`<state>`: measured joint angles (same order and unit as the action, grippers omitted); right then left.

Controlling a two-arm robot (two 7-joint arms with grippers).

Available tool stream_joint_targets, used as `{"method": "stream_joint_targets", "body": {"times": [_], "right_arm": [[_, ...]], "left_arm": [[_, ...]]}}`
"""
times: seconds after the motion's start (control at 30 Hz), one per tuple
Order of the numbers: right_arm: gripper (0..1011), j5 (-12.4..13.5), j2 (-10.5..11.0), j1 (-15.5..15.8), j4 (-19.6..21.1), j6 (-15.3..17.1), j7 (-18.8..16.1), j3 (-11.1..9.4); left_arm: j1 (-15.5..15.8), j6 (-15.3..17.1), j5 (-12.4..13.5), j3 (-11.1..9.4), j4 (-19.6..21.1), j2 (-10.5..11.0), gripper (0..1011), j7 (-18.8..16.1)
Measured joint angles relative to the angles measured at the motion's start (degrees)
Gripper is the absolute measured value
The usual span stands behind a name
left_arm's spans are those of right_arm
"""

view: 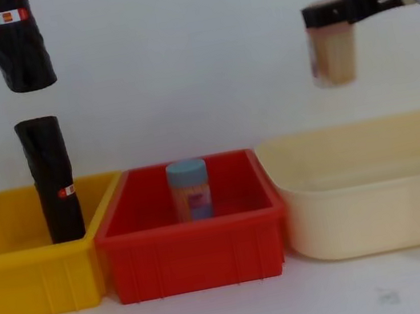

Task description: Pick up the garbage bag with the one hand and transfer it to the other hand.

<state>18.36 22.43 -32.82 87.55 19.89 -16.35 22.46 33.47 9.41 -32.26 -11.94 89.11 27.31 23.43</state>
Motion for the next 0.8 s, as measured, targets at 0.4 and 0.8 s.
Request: {"method": "stream_joint_targets", "body": {"times": [0.4,0.8], "right_arm": [[647,0.38,1.41,1.25,-2.75,0.55,0.65,-3.13],[647,0.72,2.15,1.26,-4.57,0.64,0.29,-5.06]], "left_arm": [[1.69,-1.92,1.55,-4.15,-1.64,-1.98,531,1.04],[5.31,-2.3,2.99,-9.97,-5.92,-6.23,531,2.46]]}}
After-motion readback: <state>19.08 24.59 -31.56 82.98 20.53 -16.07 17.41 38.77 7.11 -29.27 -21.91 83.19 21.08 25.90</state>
